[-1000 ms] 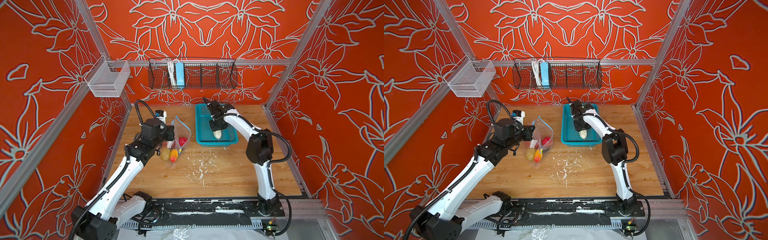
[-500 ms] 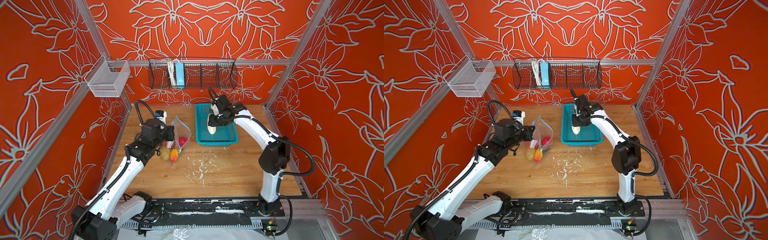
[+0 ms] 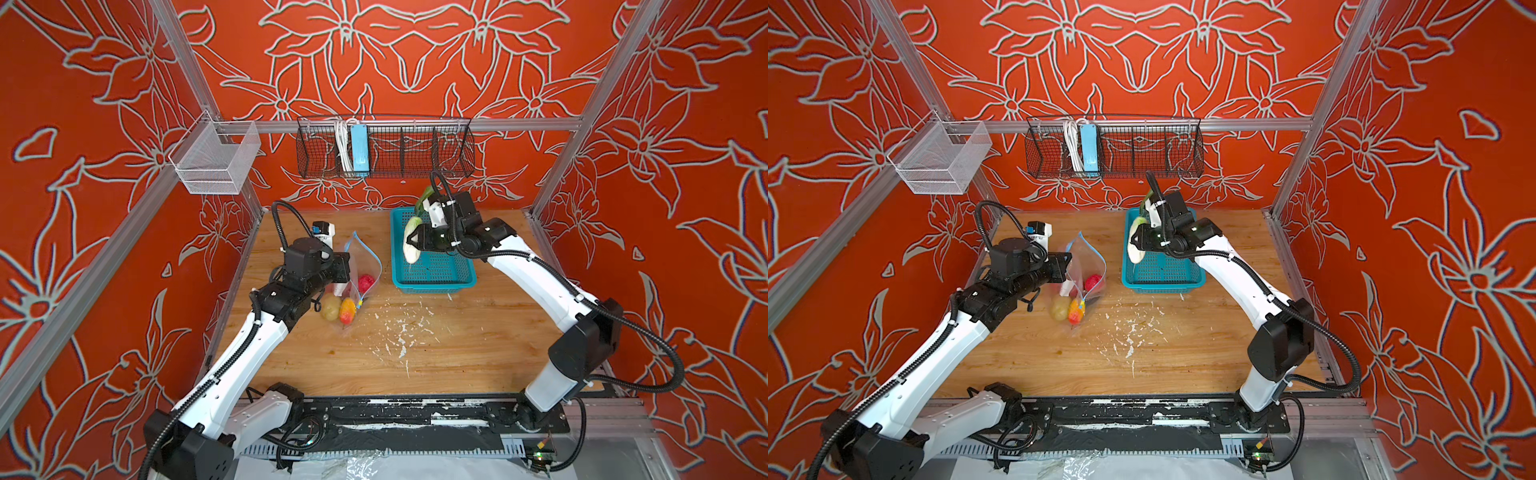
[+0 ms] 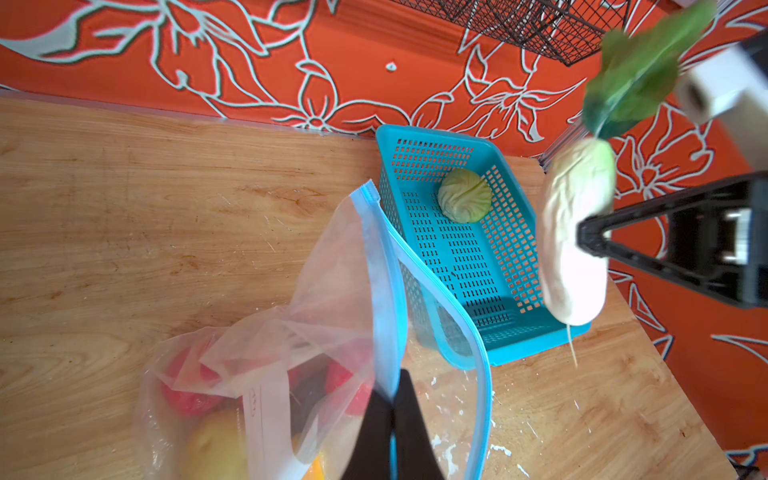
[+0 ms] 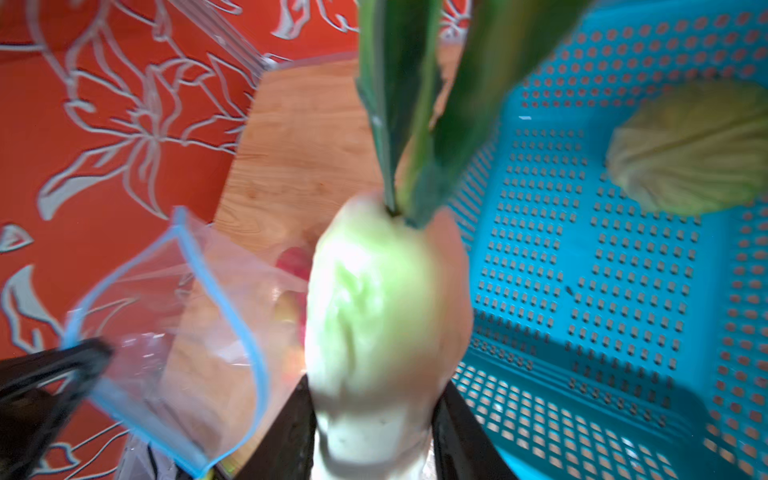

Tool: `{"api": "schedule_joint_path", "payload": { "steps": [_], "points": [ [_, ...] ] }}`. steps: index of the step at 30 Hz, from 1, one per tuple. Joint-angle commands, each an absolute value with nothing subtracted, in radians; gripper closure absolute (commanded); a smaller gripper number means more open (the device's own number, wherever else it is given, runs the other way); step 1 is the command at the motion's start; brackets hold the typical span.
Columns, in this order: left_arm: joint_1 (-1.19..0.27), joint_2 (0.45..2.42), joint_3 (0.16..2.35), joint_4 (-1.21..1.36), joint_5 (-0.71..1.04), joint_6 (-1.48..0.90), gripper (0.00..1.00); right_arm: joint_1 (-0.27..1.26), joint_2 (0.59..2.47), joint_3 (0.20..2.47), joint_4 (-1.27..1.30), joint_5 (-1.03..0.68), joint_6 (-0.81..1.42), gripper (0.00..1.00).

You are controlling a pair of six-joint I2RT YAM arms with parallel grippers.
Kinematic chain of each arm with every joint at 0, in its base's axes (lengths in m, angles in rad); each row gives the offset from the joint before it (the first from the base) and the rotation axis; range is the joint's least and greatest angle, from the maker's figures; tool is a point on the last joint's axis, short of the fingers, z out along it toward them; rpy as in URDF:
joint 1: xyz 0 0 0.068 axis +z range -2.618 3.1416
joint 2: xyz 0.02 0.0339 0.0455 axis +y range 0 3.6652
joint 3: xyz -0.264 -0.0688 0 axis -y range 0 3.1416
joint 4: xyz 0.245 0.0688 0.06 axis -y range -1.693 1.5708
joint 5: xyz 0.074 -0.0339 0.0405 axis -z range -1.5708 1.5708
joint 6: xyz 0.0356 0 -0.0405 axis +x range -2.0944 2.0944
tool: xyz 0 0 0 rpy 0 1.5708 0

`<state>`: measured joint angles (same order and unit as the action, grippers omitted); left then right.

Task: Place the food in the zip-top bag and seal the zipper
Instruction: 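Lift the white radish and carry it toward the bag with the right gripper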

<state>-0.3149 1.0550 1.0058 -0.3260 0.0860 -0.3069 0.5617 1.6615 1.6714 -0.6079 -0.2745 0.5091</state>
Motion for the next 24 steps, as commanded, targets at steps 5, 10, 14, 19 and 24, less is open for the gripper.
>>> {"api": "schedule_joint_path", "payload": {
  "steps": [5, 10, 14, 19, 24],
  "points": [
    [-0.311, 1.097, 1.057, -0.332, 0.156, -0.306, 1.00, 0.655, 1.638, 1.716, -0.557, -0.218, 0.525, 0.57],
    [-0.311, 1.131, 1.130, -0.391, 0.202, -0.323, 1.00, 0.704, 1.660, 1.759, -0.552, -0.188, 0.510, 0.57],
    [-0.311, 1.135, 1.147, -0.399, 0.209, -0.345, 1.00, 0.726, 1.677, 1.784, -0.550, -0.168, 0.504, 0.57],
    [-0.311, 1.129, 1.150, -0.391, 0.233, -0.399, 1.00, 0.757, 1.699, 1.806, -0.526, -0.139, 0.503, 0.58],
    [-0.311, 1.145, 1.190, -0.433, 0.253, -0.427, 1.00, 0.777, 1.739, 1.858, -0.560, -0.097, 0.482, 0.59]
  ]
}}
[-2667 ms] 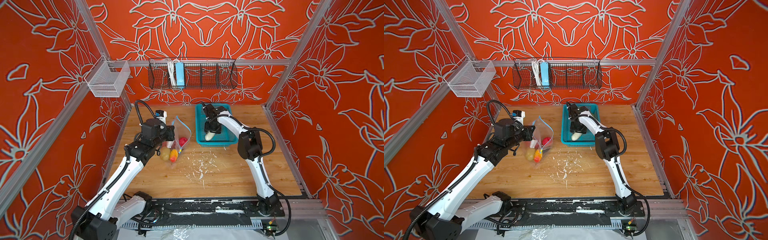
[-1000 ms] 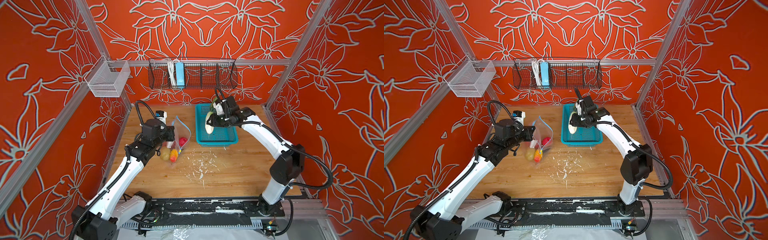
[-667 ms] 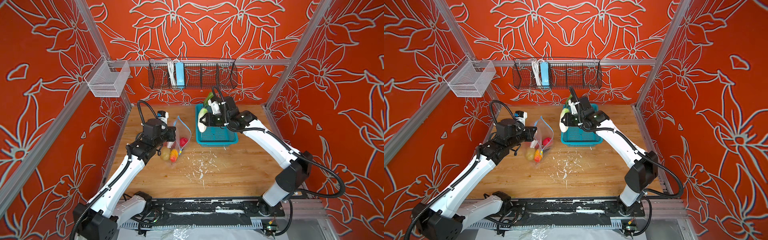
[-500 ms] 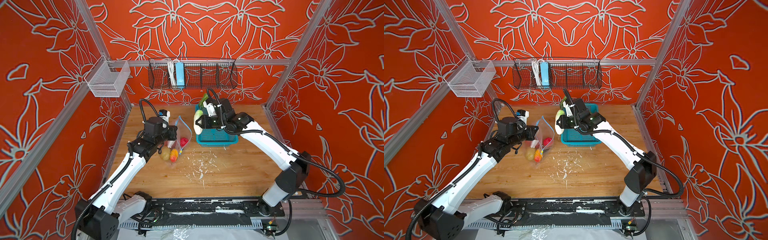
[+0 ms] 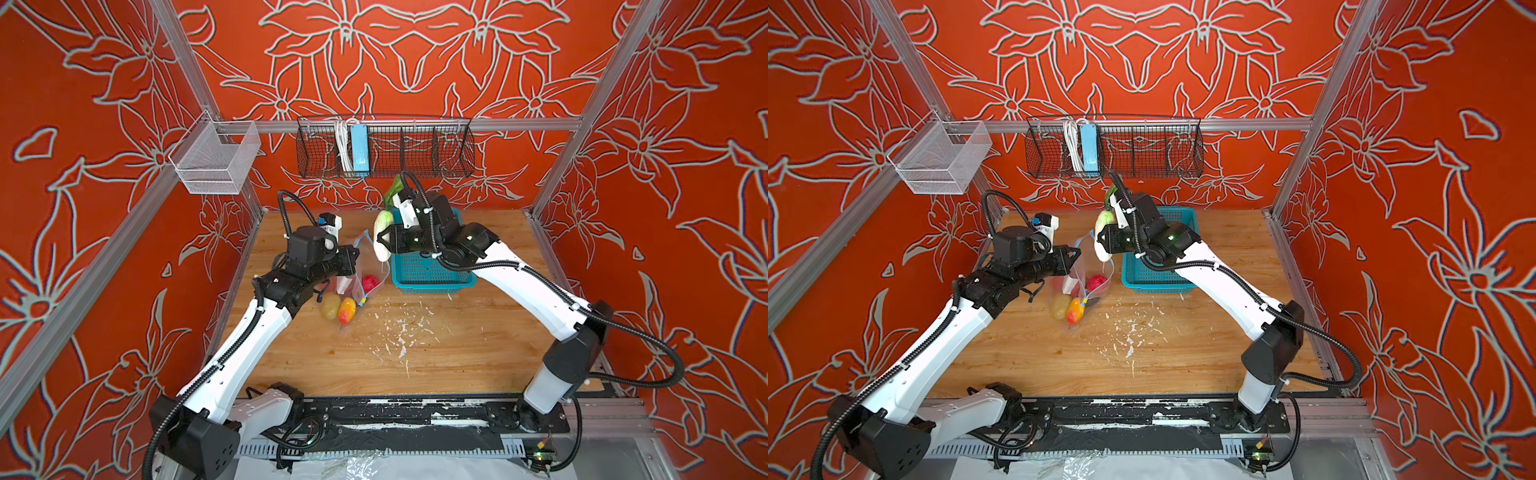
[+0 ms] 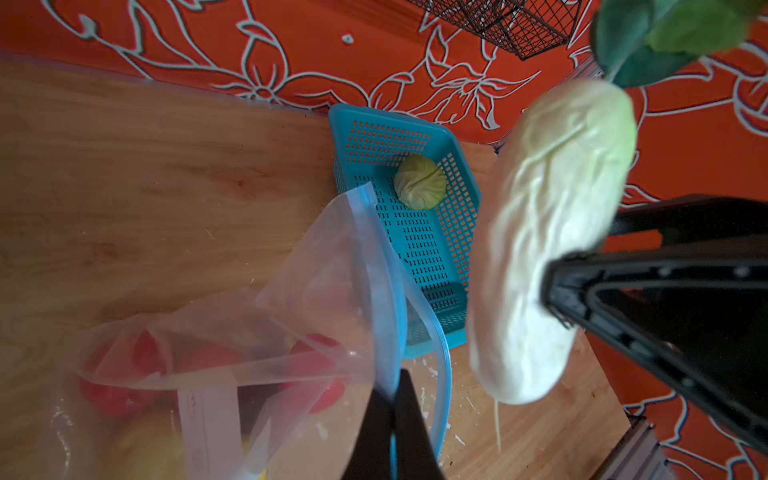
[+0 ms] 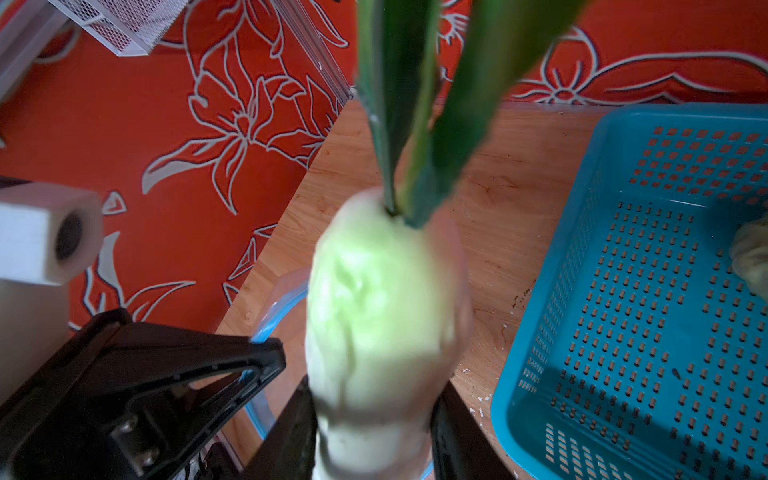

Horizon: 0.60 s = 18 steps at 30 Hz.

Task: Place the food in the zip-top bag and seal the zipper
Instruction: 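Lift the white radish and carry it toward the bag with the right gripper, then lower the white radish into the bag mouth held by the left gripper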

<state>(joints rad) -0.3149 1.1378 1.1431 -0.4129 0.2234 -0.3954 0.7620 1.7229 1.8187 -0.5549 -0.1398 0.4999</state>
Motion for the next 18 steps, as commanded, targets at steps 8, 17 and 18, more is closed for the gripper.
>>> {"api": "schedule_joint_path", "payload": {
  "steps": [8, 17, 18],
  "points": [
    [-0.311, 1.146, 1.210, -0.443, 0.228, -0.426, 1.00, 0.829, 1.762, 1.855, -0.526, -0.055, 0.460, 0.59],
    [-0.311, 1.160, 1.250, -0.478, 0.212, -0.410, 1.00, 0.869, 1.748, 1.824, -0.522, -0.009, 0.446, 0.59],
    [-0.311, 1.162, 1.253, -0.481, 0.207, -0.407, 1.00, 0.875, 1.741, 1.814, -0.519, -0.004, 0.443, 0.59]
  ]
}}
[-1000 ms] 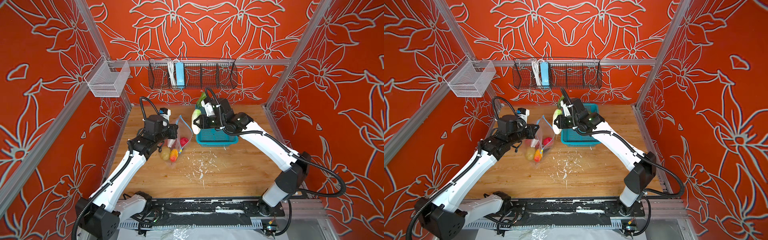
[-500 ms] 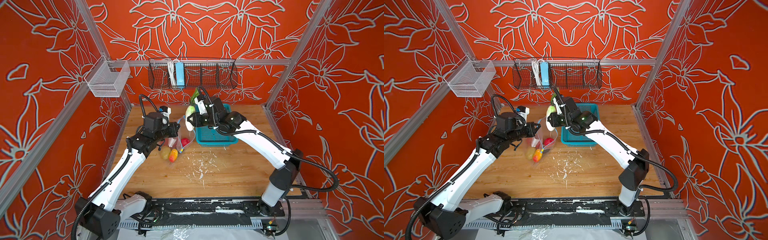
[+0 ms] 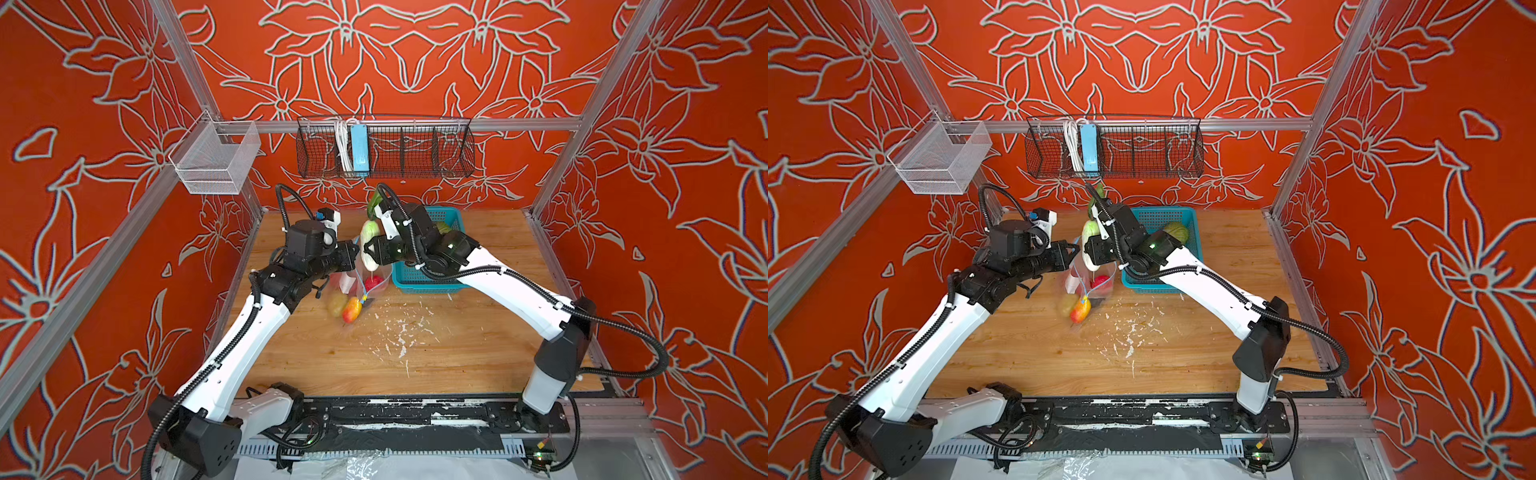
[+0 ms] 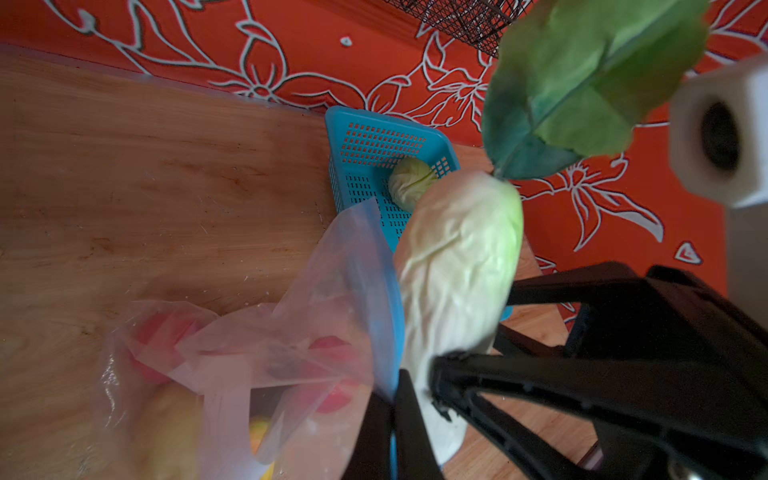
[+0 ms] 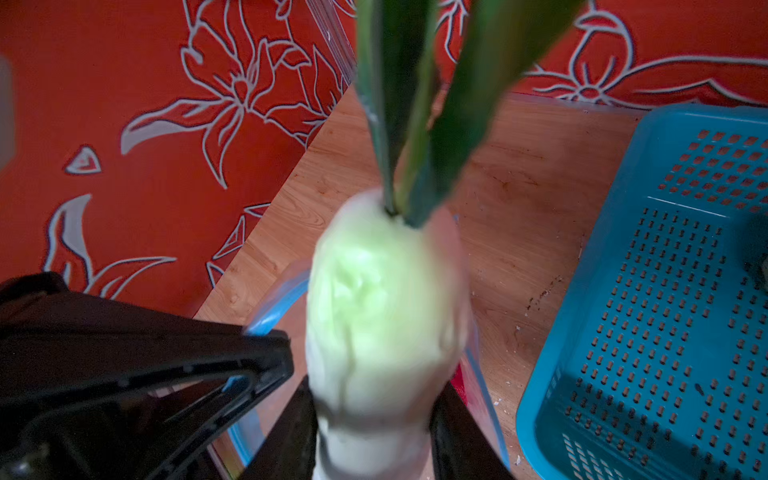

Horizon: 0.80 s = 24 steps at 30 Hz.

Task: Place the food in the zip-top bag and seal the zipper
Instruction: 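Lower the white radish into the bag mouth held by the left gripper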

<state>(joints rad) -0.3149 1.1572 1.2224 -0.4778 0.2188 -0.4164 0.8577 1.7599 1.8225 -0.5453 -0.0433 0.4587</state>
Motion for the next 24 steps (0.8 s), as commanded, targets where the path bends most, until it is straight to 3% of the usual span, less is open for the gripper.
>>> {"api": "schedule_joint_path", "payload": {
  "steps": [1, 24],
  "points": [
    [-0.312, 1.162, 1.257, -0.483, 0.204, -0.408, 1.00, 0.881, 1.734, 1.805, -0.517, 0.000, 0.441, 0.59],
    [-0.311, 1.167, 1.330, -0.504, 0.169, -0.401, 1.00, 0.924, 1.723, 1.705, -0.572, 0.000, 0.382, 0.59]
  ]
}}
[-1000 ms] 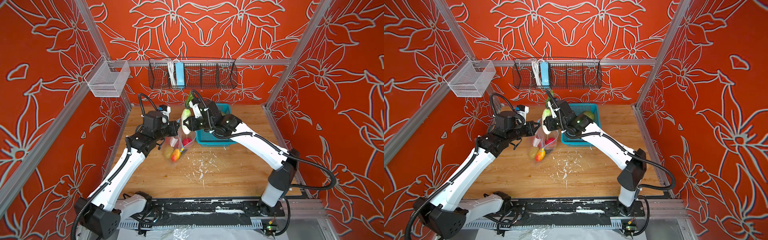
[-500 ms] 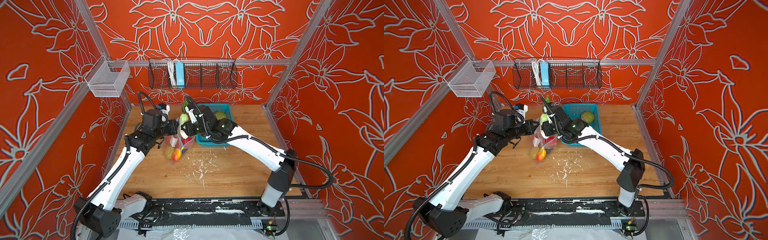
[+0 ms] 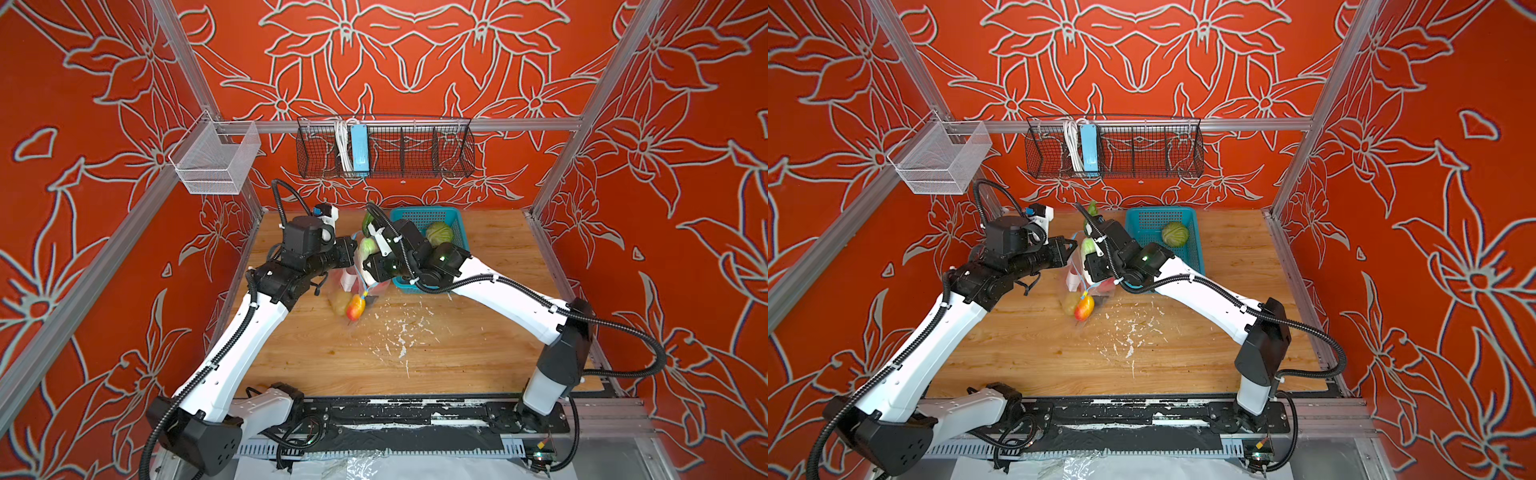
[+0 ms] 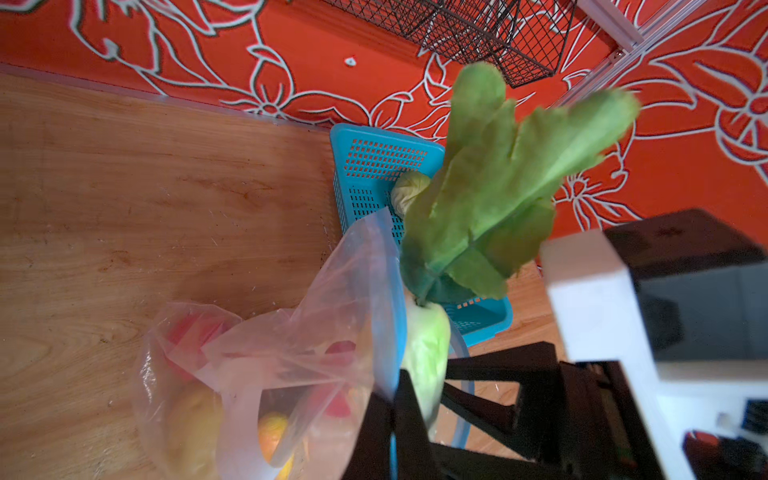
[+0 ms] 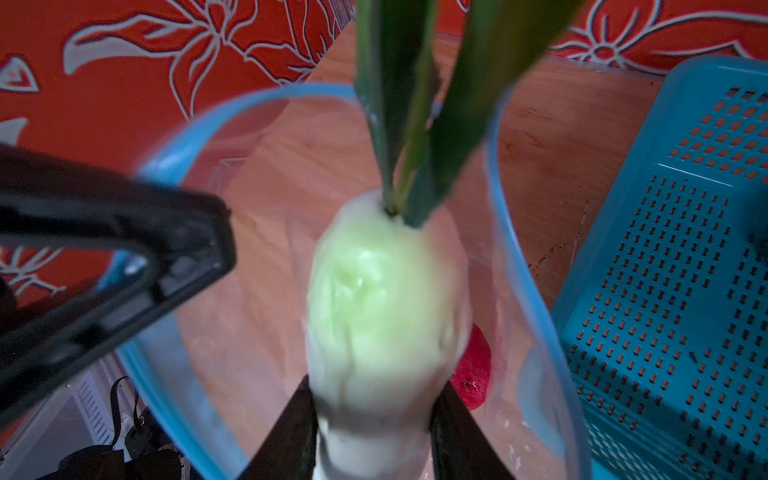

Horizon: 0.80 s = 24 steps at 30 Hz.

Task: Place the food in the zip-top bag and seal the zipper
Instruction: 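Lower the white radish into the bag mouth held by the left gripper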

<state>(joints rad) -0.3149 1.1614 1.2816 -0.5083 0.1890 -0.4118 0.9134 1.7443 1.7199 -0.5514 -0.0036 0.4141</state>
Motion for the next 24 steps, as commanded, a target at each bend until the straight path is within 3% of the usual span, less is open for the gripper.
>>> {"api": "schedule_joint_path", "payload": {
  "steps": [1, 10, 24],
  "points": [
    [-0.311, 1.170, 1.337, -0.507, 0.166, -0.399, 1.00, 0.925, 1.721, 1.704, -0.572, -0.008, 0.376, 0.59],
    [-0.311, 1.204, 1.402, -0.523, 0.163, -0.391, 1.00, 0.925, 1.764, 1.726, -0.607, -0.123, 0.302, 0.59],
    [-0.311, 1.209, 1.440, -0.507, 0.189, -0.427, 1.00, 0.924, 1.977, 1.975, -0.858, -0.050, 0.296, 0.59]
  ]
}}
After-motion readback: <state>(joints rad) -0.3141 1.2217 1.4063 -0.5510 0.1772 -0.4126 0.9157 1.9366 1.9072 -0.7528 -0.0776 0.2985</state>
